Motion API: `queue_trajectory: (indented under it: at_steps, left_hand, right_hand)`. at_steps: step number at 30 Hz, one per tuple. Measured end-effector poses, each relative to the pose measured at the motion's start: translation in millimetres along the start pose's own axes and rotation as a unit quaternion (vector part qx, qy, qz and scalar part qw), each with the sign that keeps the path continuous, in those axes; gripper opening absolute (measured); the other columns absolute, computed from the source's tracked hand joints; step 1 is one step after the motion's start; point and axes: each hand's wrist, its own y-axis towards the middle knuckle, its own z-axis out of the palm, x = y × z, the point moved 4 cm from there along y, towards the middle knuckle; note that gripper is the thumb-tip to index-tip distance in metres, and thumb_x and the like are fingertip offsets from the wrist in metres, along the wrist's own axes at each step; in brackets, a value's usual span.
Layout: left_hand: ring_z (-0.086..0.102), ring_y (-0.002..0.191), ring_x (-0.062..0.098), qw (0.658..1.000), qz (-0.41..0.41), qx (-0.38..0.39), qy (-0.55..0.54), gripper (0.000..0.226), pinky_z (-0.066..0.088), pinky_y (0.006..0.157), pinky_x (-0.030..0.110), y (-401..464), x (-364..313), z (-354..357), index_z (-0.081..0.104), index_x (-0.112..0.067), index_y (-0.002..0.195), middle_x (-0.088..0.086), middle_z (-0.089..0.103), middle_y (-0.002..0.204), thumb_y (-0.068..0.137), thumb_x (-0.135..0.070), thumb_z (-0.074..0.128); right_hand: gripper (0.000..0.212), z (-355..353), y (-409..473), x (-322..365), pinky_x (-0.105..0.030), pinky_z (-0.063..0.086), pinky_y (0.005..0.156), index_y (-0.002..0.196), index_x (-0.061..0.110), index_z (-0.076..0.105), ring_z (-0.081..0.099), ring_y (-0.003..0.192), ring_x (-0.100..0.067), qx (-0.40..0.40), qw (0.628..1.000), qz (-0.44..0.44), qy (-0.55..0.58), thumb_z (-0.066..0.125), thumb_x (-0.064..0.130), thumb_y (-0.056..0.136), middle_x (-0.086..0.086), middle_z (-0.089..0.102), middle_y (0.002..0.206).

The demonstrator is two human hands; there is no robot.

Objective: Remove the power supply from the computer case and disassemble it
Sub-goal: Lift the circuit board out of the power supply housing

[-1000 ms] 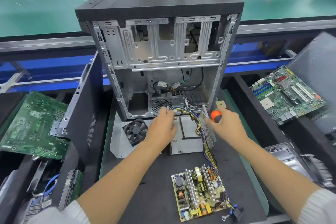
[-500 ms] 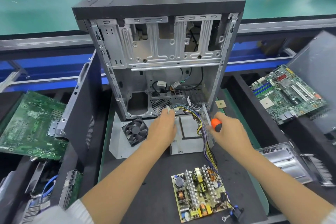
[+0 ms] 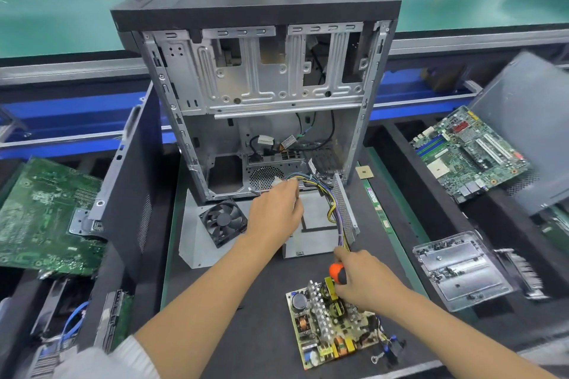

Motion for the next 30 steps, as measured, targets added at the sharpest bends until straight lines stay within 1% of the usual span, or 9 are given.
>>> queue_trajectory:
  at_steps: [4, 10, 13, 18, 23, 25, 27, 28, 30]
  left_hand:
    - [0.063, 0.086, 0.029, 1.0, -0.002, 0.019, -0.005, 0.014, 0.051, 0.07, 0.041, -3, 2, 3, 0.052, -0.014, 0.104, 0.003, 0.064, 0.099, 0.098, -0.024, 0.045]
    - [0.062, 0.088, 0.03, 0.999, -0.006, 0.029, -0.016, 0.015, 0.047, 0.067, 0.037, -9, 7, 6, 0.053, -0.013, 0.105, 0.004, 0.063, 0.099, 0.097, -0.023, 0.046]
    - [0.061, 0.092, 0.03, 0.999, -0.007, 0.041, -0.01, 0.016, 0.048, 0.069, 0.038, -11, 7, 8, 0.053, -0.013, 0.106, 0.004, 0.063, 0.102, 0.097, -0.023, 0.045]
    - [0.062, 0.087, 0.029, 0.999, 0.0, 0.041, -0.003, 0.016, 0.05, 0.07, 0.038, -13, 7, 7, 0.052, -0.013, 0.105, 0.004, 0.064, 0.098, 0.097, -0.025, 0.045]
    - [0.061, 0.085, 0.026, 0.999, 0.002, 0.048, -0.006, 0.016, 0.051, 0.071, 0.04, -17, 4, -1, 0.054, -0.014, 0.105, 0.002, 0.062, 0.091, 0.098, -0.027, 0.047]
    - [0.06, 0.077, 0.02, 0.995, -0.01, 0.053, -0.078, 0.015, 0.051, 0.068, 0.036, -21, 2, -6, 0.057, -0.016, 0.098, -0.002, 0.059, 0.077, 0.097, -0.029, 0.051]
    - [0.057, 0.067, 0.014, 0.971, -0.052, 0.08, -0.217, 0.022, 0.05, 0.065, 0.034, -27, -2, -12, 0.058, -0.017, 0.088, -0.004, 0.058, 0.069, 0.097, -0.036, 0.053]
    - [0.059, 0.068, 0.013, 0.951, -0.082, 0.101, -0.281, 0.028, 0.051, 0.067, 0.035, -30, -4, -16, 0.059, -0.017, 0.088, -0.003, 0.06, 0.072, 0.099, -0.041, 0.049]
    - [0.063, 0.083, 0.014, 0.899, -0.147, 0.136, -0.39, 0.039, 0.054, 0.079, 0.038, -37, -6, -27, 0.061, -0.016, 0.099, 0.001, 0.064, 0.087, 0.101, -0.048, 0.038]
  right_hand:
    - [0.027, 2, 0, 4, -0.031, 0.034, 0.053, 0.099, 0.02, 0.042, 0.048, 0.068, -0.024, -0.048, 0.998, -0.016, 0.034, 0.061, 0.027, 0.081, 0.0, 0.048, 0.074]
    - [0.026, -5, 6, 2, -0.029, 0.035, 0.049, 0.094, 0.021, 0.04, 0.048, 0.064, -0.021, -0.065, 0.996, -0.014, 0.054, 0.062, 0.028, 0.083, 0.003, 0.046, 0.069]
    - [0.025, -7, 10, 2, -0.022, 0.029, 0.045, 0.096, 0.022, 0.039, 0.046, 0.062, -0.017, -0.063, 0.997, -0.012, 0.045, 0.061, 0.029, 0.085, 0.006, 0.043, 0.068]
    - [0.021, -12, 15, 2, -0.028, 0.036, 0.055, 0.093, 0.021, 0.043, 0.051, 0.071, -0.023, -0.042, 0.999, -0.019, 0.004, 0.059, 0.032, 0.085, 0.003, 0.046, 0.075]
    - [0.018, -29, 15, 11, -0.029, 0.037, 0.059, 0.088, 0.018, 0.049, 0.052, 0.074, -0.025, -0.068, 0.996, -0.035, -0.047, 0.058, 0.033, 0.084, -0.002, 0.056, 0.082]
    - [0.019, -42, 11, 23, -0.03, 0.037, 0.058, 0.095, 0.019, 0.049, 0.058, 0.077, -0.027, -0.113, 0.987, -0.068, -0.095, 0.056, 0.032, 0.084, -0.002, 0.061, 0.085]
    - [0.023, -59, 4, 38, -0.032, 0.034, 0.055, 0.098, 0.018, 0.041, 0.054, 0.074, -0.025, -0.151, 0.978, -0.118, -0.08, 0.055, 0.026, 0.082, 0.003, 0.052, 0.08]
    - [0.024, -68, 0, 47, -0.032, 0.03, 0.055, 0.097, 0.018, 0.036, 0.049, 0.072, -0.023, -0.153, 0.977, -0.146, -0.039, 0.054, 0.02, 0.081, 0.004, 0.045, 0.08]
    - [0.025, -85, -8, 65, -0.029, 0.027, 0.058, 0.1, 0.017, 0.034, 0.042, 0.078, -0.02, -0.151, 0.966, -0.205, 0.046, 0.051, 0.008, 0.084, 0.002, 0.039, 0.091]
